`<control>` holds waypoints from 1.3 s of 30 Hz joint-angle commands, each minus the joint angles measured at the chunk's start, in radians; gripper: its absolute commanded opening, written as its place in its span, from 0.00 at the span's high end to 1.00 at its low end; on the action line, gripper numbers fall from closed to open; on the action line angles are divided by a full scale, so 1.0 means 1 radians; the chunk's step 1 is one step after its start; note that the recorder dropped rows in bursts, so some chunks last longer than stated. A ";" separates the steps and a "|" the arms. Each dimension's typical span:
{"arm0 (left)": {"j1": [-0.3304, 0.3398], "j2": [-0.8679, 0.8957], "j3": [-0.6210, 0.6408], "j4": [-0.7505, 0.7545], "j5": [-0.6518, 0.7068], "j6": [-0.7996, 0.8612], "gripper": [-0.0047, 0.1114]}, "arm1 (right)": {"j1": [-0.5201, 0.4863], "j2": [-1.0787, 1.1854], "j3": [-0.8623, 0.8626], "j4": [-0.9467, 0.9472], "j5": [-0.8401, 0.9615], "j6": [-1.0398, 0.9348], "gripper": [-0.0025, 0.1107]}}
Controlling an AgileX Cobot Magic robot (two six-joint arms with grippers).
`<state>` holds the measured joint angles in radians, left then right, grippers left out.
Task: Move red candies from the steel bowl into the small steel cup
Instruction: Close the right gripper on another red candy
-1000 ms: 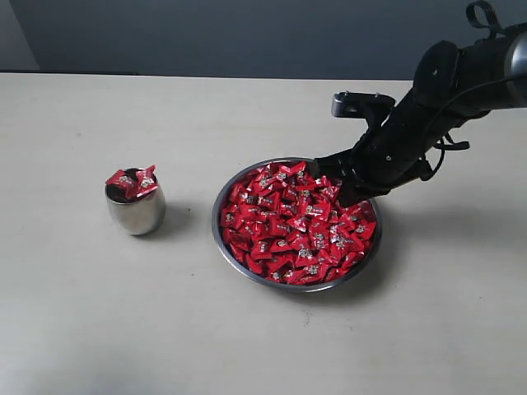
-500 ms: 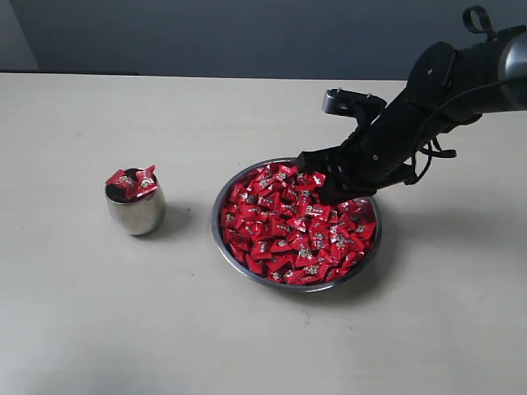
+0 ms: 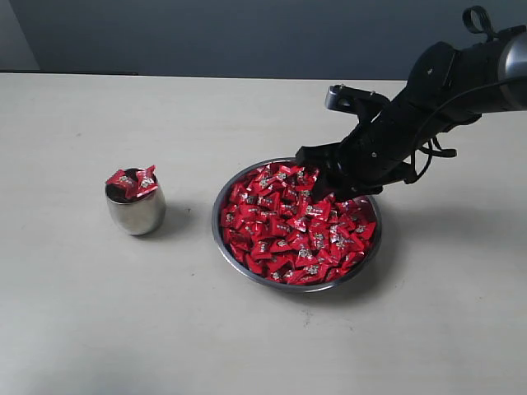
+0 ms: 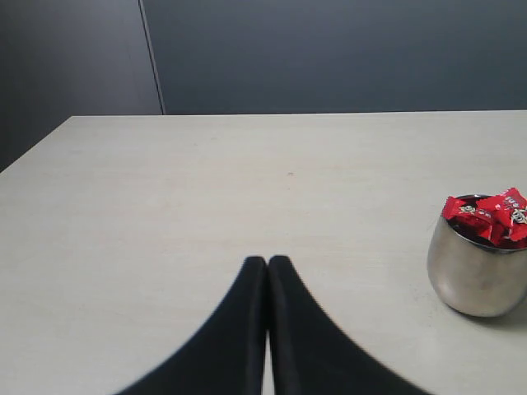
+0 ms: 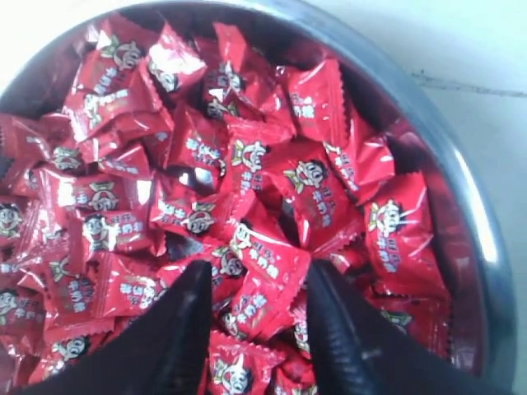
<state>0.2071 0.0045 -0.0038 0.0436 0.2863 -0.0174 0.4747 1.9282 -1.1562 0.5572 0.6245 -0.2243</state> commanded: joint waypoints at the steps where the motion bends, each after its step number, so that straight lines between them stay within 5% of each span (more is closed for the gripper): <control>1: 0.001 -0.004 0.004 0.001 -0.002 -0.003 0.96 | 0.004 0.018 0.005 0.001 -0.012 -0.001 0.65; 39: 0.001 -0.004 0.004 0.001 -0.002 -0.003 0.96 | 0.004 0.071 0.005 0.061 -0.039 -0.001 0.65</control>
<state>0.2071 0.0045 -0.0038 0.0436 0.2863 -0.0174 0.4747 2.0005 -1.1538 0.6123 0.5969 -0.2224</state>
